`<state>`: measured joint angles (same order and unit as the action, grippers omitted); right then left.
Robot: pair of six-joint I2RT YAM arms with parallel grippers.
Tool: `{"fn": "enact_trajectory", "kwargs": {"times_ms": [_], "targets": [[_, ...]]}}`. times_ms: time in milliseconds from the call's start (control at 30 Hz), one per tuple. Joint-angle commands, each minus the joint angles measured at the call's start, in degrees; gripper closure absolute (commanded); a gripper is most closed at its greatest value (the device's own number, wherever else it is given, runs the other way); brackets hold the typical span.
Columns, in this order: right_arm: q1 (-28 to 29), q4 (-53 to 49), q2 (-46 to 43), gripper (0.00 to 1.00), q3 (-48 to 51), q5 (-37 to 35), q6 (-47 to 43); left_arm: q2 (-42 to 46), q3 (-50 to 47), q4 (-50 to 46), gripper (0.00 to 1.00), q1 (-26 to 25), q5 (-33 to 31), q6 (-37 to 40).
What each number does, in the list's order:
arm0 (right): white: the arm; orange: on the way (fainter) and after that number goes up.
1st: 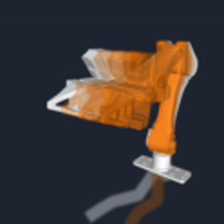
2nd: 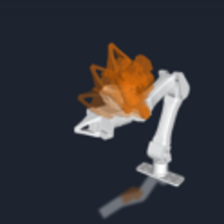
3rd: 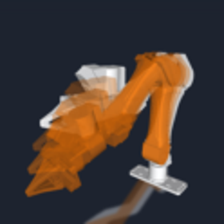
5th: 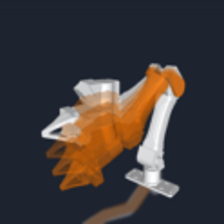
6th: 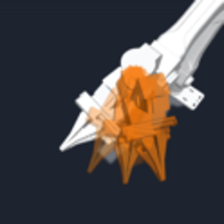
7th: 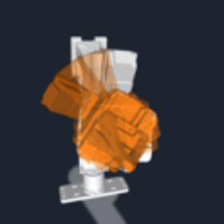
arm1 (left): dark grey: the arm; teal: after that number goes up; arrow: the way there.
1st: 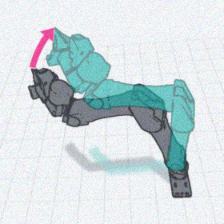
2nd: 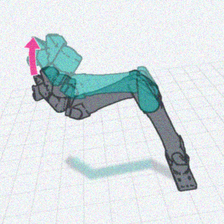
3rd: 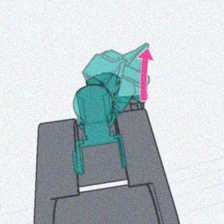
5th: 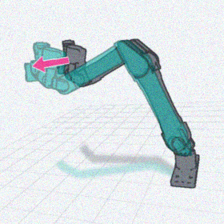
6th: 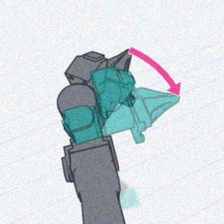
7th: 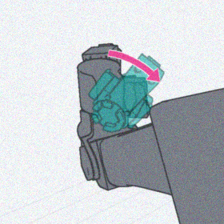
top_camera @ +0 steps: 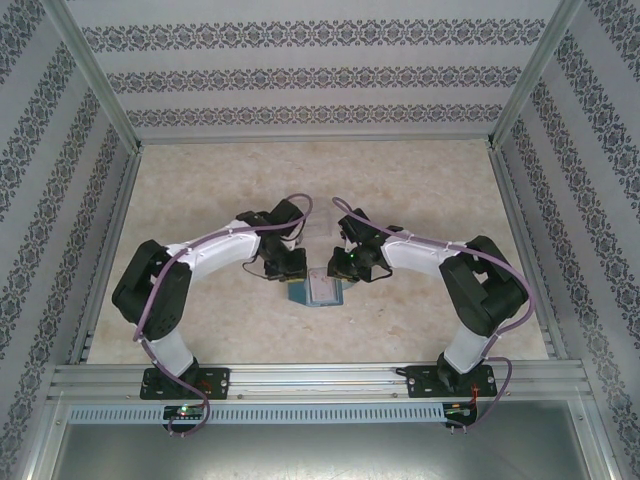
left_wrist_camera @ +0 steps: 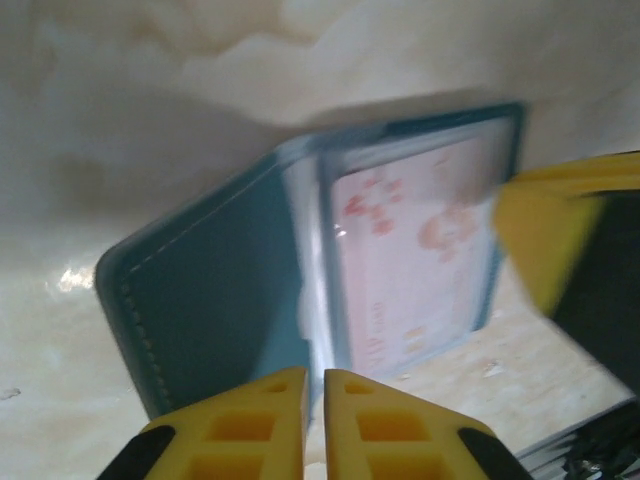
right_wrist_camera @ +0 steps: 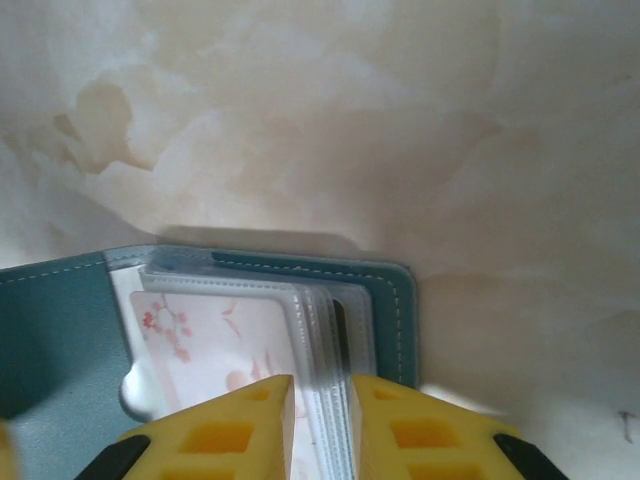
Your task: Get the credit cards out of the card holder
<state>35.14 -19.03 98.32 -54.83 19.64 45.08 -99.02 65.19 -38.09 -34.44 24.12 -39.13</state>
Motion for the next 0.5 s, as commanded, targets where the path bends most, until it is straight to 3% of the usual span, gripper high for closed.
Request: {"fn": "enact_trajectory", "kwargs": {"times_ms": [0,167,467], "targets": [[0.62,-0.84,-1.73,0.77,0.49,1.83,0.89,-1.55,-2.44,4.67,0.89,-0.19,1.58,-2.07],[0.72,-0.80,-1.17,0.77,0.45,3.20,0.47,-4.14,-4.78,7.39,0.89,-0.20,2.62,-2.03],[0.29,-0.16,3.39,0.79,2.70,1.64,-0.56,-8.34,-5.45,4.39,0.89,-0.21,-1.40,-0.11]]}}
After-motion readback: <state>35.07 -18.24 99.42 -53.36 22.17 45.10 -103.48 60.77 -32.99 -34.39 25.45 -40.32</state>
